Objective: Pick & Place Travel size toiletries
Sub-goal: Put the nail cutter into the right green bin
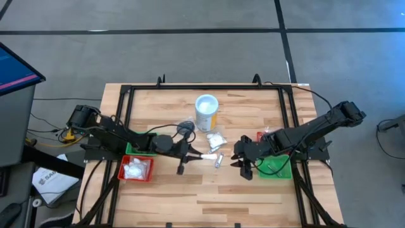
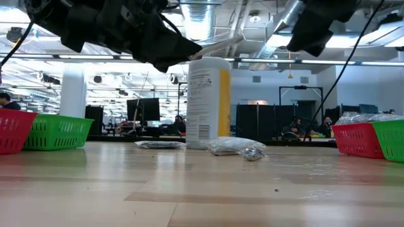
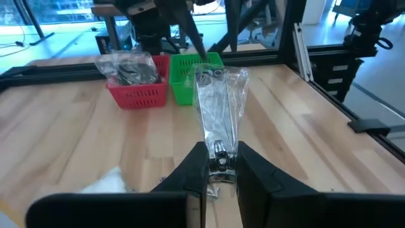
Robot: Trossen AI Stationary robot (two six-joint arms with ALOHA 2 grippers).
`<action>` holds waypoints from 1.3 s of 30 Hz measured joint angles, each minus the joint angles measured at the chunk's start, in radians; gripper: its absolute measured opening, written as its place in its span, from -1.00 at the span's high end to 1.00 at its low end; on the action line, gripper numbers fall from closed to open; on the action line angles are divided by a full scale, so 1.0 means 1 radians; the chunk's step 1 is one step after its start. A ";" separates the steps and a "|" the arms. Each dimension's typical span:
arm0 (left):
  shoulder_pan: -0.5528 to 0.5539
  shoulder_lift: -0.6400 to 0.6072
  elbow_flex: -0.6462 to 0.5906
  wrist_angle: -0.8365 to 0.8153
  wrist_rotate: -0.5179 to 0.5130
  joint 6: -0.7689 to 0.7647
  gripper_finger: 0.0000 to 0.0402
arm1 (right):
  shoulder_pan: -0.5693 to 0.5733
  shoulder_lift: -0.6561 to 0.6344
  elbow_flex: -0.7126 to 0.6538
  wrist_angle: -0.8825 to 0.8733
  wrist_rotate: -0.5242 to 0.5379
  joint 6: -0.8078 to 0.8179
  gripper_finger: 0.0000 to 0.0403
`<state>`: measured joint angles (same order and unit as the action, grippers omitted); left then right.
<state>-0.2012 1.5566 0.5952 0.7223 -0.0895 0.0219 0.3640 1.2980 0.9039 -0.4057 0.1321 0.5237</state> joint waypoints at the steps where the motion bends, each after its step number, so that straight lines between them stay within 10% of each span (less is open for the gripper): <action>1: 0.000 0.000 0.006 0.000 0.000 0.000 0.81 | -0.005 0.000 0.000 0.000 0.000 -0.002 0.37; 39: 0.074 0.270 0.303 -0.009 0.045 0.029 0.81 | -0.086 0.000 0.000 0.003 0.000 -0.079 0.37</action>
<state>-0.1268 1.8263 0.8986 0.7138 -0.0445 0.0508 0.2783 1.2984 0.9035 -0.4031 0.1322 0.4446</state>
